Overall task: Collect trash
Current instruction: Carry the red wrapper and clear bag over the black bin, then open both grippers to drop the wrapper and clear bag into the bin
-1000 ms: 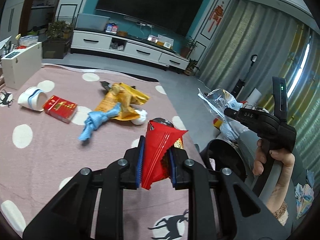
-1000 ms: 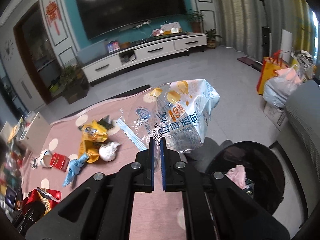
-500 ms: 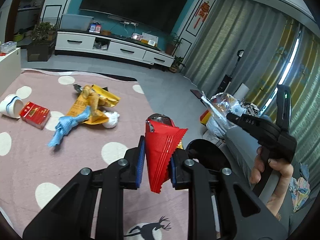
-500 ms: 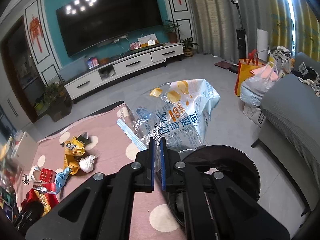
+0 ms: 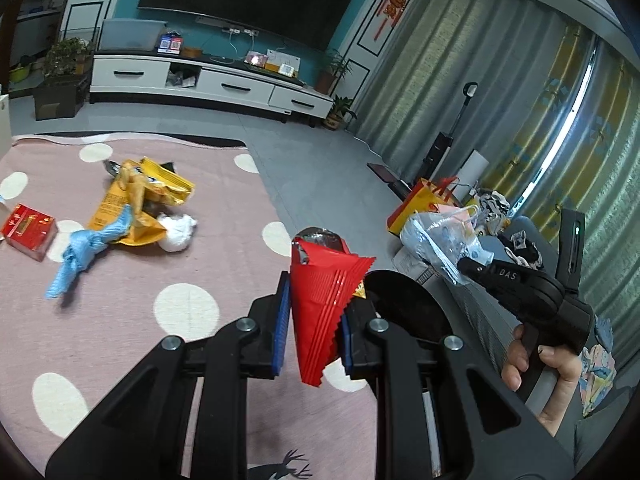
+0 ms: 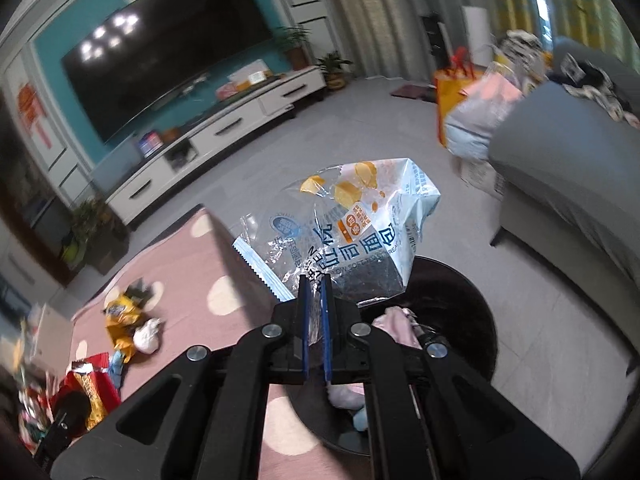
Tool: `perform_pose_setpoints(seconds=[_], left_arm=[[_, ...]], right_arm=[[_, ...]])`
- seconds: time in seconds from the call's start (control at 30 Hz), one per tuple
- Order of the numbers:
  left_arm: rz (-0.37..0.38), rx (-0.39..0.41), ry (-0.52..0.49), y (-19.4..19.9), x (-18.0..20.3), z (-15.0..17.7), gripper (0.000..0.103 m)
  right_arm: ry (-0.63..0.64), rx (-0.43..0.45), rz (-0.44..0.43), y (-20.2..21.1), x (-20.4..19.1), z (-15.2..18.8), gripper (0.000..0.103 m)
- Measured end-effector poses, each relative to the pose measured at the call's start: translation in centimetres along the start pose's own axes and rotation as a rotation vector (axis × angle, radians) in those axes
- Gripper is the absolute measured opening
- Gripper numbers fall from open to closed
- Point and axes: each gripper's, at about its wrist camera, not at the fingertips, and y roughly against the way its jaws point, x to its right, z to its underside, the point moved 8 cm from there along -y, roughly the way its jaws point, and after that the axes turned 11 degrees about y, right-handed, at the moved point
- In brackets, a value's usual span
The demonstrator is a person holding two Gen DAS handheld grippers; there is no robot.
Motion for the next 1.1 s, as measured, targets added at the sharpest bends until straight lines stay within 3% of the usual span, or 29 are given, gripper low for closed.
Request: perform_pose_setpoints(seconds=[0.23, 0.73, 0.93, 1.1], left_arm=[[0.023, -0.031, -0.013, -2.2, 1.4, 0.3, 0.022], [0.078, -0.110, -0.074, -7.3, 5.6, 2.3, 0.022], [0.073, -0.155, -0.133, -10.0, 7.9, 3.9, 0.022], [0.064, -0.201, -0.165, -12.3, 9.3, 5.3, 0.022]], right_arm=[[-0.045, -0.012, 0.081, -0.3, 2.8, 0.5, 0.006], [-0.071, -0.021, 0.117, -0.1, 4.9, 1.0, 0.006], [-0.111, -0.045, 0.095, -0.7, 6.4, 1.6, 0.006], [-0.152, -0.064, 0.019, -1.3, 6.9, 1.9, 0.006]])
